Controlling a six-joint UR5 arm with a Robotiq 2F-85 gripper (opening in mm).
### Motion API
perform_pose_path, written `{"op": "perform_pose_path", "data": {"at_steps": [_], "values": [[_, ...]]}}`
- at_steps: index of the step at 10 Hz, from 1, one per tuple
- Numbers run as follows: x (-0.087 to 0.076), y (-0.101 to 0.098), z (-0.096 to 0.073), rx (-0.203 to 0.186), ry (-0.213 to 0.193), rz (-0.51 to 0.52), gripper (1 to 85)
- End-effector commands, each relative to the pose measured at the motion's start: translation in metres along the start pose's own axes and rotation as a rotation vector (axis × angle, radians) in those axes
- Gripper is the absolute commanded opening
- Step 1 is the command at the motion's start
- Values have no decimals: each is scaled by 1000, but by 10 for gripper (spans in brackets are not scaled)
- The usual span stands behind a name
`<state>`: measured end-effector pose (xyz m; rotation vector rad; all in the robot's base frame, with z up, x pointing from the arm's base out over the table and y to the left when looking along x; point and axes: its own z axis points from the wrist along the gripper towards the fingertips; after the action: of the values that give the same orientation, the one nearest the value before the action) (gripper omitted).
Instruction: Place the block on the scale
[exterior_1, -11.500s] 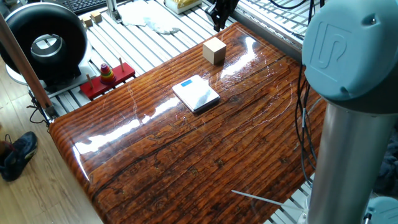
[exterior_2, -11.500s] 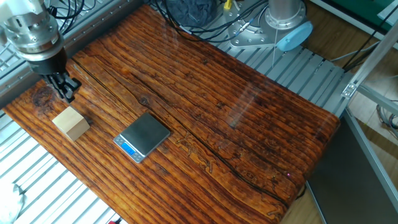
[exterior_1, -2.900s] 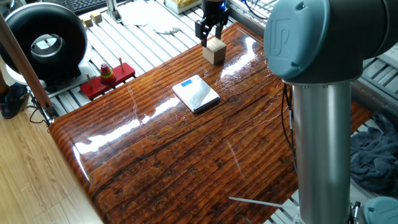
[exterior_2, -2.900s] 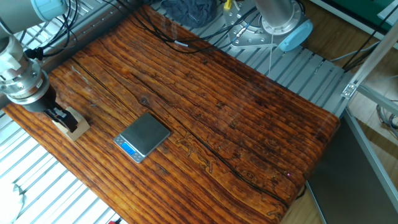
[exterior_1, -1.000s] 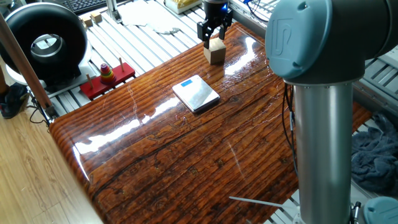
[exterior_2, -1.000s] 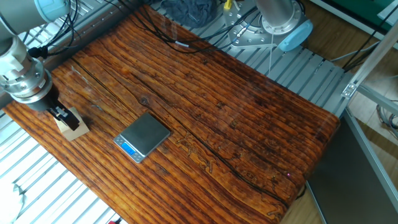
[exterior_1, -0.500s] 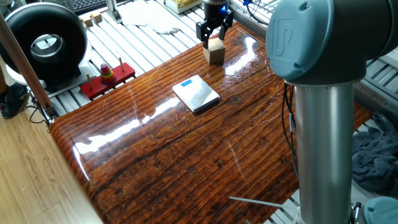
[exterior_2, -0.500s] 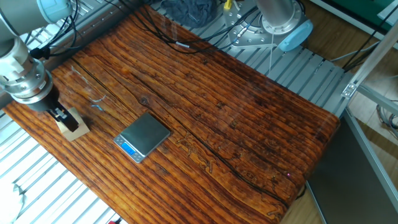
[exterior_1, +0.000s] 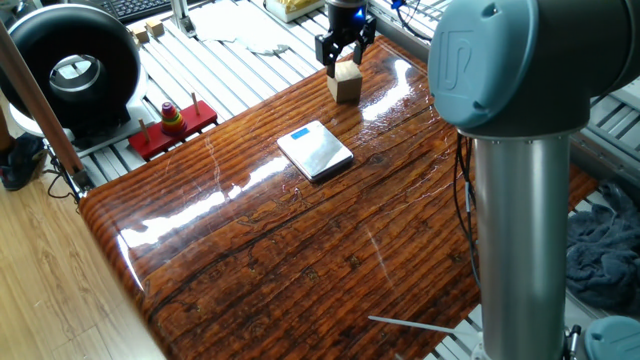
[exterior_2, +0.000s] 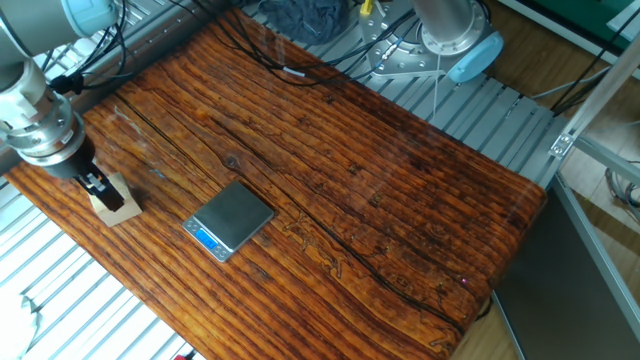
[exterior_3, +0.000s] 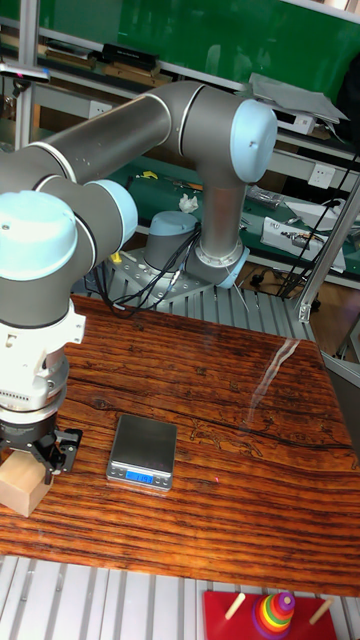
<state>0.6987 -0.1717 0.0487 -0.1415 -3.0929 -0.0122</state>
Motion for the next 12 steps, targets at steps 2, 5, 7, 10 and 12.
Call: {"op": "perform_pose_path", "data": {"at_steps": [2, 5, 7, 10, 12], "values": [[1, 4, -4, -14, -1, 15, 713], [-1, 4, -7, -14, -11, 12, 717], [-2, 5, -7, -15, -13, 18, 717], [-4, 1, -5, 4, -15, 109, 710], [-5, 2, -5, 5, -14, 144, 697]]}}
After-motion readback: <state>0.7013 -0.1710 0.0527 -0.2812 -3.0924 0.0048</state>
